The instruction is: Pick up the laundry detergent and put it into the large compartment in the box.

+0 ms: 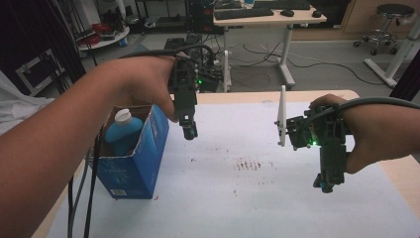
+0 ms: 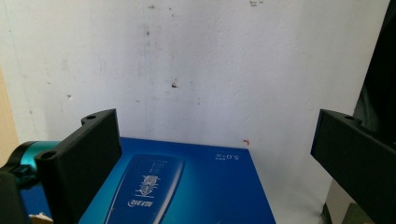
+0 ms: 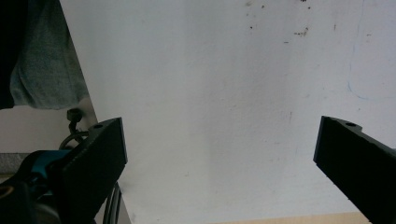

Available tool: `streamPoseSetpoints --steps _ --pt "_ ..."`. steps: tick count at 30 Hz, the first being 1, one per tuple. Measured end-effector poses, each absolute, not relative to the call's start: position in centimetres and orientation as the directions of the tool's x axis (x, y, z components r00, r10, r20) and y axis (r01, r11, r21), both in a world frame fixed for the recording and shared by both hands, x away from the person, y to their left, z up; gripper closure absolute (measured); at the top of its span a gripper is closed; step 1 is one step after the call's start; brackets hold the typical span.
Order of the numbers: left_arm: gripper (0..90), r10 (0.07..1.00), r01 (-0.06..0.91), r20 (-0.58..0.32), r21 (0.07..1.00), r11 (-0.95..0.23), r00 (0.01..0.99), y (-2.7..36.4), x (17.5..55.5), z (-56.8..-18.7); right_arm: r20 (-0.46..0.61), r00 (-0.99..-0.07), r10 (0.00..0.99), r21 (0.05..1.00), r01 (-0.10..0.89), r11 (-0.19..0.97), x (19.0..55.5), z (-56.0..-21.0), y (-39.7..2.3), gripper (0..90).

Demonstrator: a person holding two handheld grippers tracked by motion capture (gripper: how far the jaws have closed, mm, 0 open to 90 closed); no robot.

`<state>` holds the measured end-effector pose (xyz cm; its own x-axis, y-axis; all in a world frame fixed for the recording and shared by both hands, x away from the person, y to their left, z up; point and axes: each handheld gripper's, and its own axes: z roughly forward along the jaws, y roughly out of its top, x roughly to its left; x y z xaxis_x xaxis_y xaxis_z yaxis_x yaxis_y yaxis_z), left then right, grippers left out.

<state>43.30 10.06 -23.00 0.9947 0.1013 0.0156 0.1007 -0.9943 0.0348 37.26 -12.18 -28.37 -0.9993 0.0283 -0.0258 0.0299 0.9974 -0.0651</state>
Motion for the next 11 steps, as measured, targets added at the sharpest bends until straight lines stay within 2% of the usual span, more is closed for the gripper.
streamPoseSetpoints --steps 11 --pt "1.7 0.103 0.102 0.024 0.030 -0.994 0.994 10.07 43.14 -22.95 -0.028 -0.999 0.021 -0.069 0.022 0.997 37.26 -28.40 -11.99 1.6"
